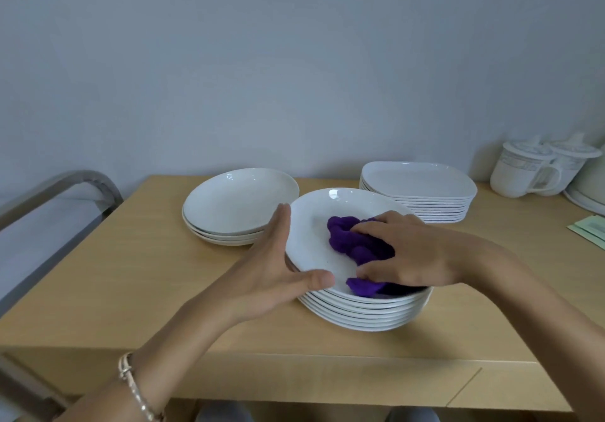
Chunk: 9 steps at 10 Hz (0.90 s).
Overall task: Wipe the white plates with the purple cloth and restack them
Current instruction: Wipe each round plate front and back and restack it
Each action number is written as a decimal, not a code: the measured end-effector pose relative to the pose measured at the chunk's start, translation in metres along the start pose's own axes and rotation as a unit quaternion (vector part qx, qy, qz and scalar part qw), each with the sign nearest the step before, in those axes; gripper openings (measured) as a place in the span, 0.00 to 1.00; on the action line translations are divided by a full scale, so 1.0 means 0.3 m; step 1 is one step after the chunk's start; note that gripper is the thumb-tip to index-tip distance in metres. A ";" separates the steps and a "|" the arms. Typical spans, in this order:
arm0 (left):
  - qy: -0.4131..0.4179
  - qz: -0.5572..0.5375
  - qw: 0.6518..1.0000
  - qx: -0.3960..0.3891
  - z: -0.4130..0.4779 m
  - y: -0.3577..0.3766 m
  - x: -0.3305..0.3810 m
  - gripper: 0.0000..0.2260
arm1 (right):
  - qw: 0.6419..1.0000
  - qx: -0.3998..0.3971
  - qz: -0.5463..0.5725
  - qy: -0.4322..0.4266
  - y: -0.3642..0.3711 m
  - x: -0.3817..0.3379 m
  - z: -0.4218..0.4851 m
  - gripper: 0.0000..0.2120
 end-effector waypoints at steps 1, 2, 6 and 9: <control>0.010 0.007 1.000 0.009 0.014 0.010 0.001 0.58 | 0.995 -0.042 0.027 -0.092 0.045 -0.086 -0.028 0.21; -0.029 0.041 0.999 0.003 0.015 0.005 -0.022 0.66 | 0.984 -0.041 0.056 -0.162 0.057 -0.168 0.011 0.16; -0.140 0.209 0.967 -0.041 -0.013 -0.001 0.016 0.52 | 0.948 0.247 -0.197 0.045 -0.169 -0.057 0.217 0.21; -0.166 0.275 0.945 -0.054 -0.009 -0.006 0.005 0.58 | 0.984 0.083 -0.142 0.074 -0.037 0.099 -0.025 0.17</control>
Point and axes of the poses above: each hand's wrist, its own z-axis towards the middle knuckle, its own y-axis out of the palm, x = y × z, the point moved 10 cm from there along z, towards the middle knuckle, and after that the axes turned 15 degrees about -x, right-handed, at the moved point
